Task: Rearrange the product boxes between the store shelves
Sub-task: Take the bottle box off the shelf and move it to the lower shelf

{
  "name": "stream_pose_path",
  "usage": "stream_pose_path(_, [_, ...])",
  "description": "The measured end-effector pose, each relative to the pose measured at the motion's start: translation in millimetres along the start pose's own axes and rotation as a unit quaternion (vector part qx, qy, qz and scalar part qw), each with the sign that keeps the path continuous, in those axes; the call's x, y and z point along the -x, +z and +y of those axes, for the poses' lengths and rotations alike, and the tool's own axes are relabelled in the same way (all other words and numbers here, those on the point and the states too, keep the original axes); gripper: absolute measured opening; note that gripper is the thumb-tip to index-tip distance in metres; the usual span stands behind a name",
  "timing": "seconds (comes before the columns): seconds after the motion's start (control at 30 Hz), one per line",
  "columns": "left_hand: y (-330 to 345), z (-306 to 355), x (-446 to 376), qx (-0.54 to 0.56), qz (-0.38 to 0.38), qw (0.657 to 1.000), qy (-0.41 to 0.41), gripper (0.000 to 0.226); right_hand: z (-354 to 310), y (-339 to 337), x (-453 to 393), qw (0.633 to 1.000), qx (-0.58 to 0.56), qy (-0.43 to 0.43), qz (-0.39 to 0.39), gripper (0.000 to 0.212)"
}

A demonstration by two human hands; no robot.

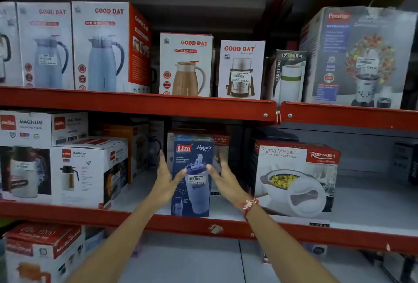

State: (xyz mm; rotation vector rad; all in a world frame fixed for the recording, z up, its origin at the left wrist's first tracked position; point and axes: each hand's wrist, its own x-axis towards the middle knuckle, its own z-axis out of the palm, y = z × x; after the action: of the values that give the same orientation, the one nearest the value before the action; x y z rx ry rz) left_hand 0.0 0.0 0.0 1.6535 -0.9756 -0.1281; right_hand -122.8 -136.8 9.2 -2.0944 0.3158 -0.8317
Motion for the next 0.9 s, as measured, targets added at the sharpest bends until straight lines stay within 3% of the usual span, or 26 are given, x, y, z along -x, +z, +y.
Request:
stream_pose_path(0.1, [-1, -5, -7, 0.007, -0.029, 1.0, -0.003, 0.075, 6, 13, -2, 0.998, -0.025, 0.046, -0.028, 0.06])
stream_pose_path(0.17, [-2, -9, -8, 0.014, -0.028, 1.0, 0.0, 0.063, 10, 17, 1, 0.998, -0.038, 0.043, -0.007, 0.054])
stream_pose_path(0.63, [16, 31, 43, 0.089, -0.039, 0.991, 0.09, 0.066, -1, -31, 65, 0.983, -0.154, -0.045, 0.09, 0.053])
stream_pose_path(0.9, [50, 50, 112, 0.182, -0.086, 0.977, 0.076, 0.065, -7, -64, 155, 0.982, -0.149, -0.036, 0.108, 0.05])
